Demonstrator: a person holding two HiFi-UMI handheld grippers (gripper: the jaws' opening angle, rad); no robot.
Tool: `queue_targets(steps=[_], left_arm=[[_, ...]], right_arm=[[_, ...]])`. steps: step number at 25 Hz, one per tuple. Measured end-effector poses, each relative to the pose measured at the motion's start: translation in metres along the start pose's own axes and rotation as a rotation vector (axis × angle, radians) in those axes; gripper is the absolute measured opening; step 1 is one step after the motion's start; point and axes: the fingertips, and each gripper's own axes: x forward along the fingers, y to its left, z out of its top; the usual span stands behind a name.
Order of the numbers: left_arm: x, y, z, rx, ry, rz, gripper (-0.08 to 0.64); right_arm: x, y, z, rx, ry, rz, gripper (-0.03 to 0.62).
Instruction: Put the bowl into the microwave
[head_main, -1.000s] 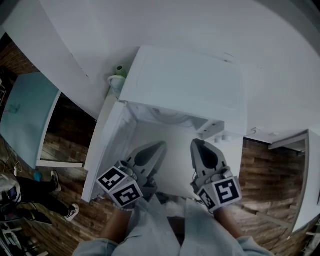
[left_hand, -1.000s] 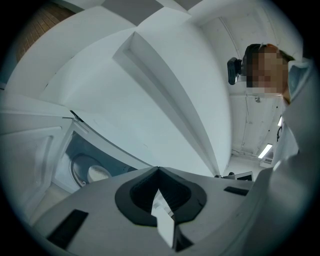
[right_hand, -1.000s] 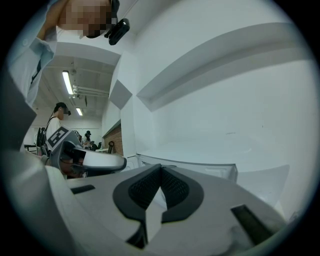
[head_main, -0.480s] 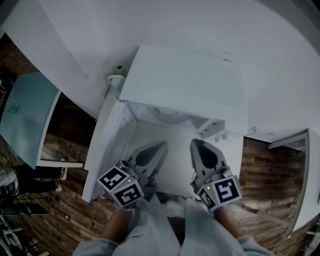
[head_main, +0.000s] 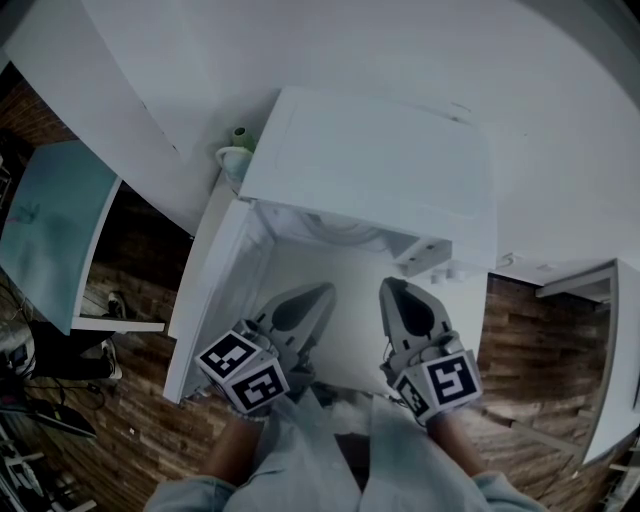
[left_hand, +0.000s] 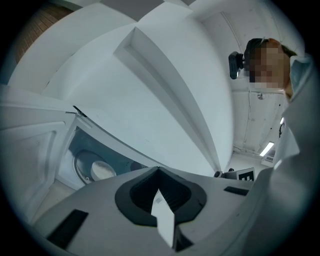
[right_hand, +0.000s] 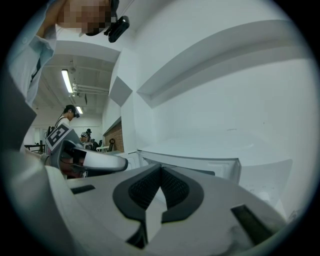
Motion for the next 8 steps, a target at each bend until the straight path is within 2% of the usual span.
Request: queue_targets(steps=[8], left_arm=[[0.0007, 0.0052, -0.0008, -0.010, 0.003, 0.015, -0.002]], right_arm=[[0.0016, 0.0002, -0.0021, 0.008, 0.004, 0.006, -0.002]])
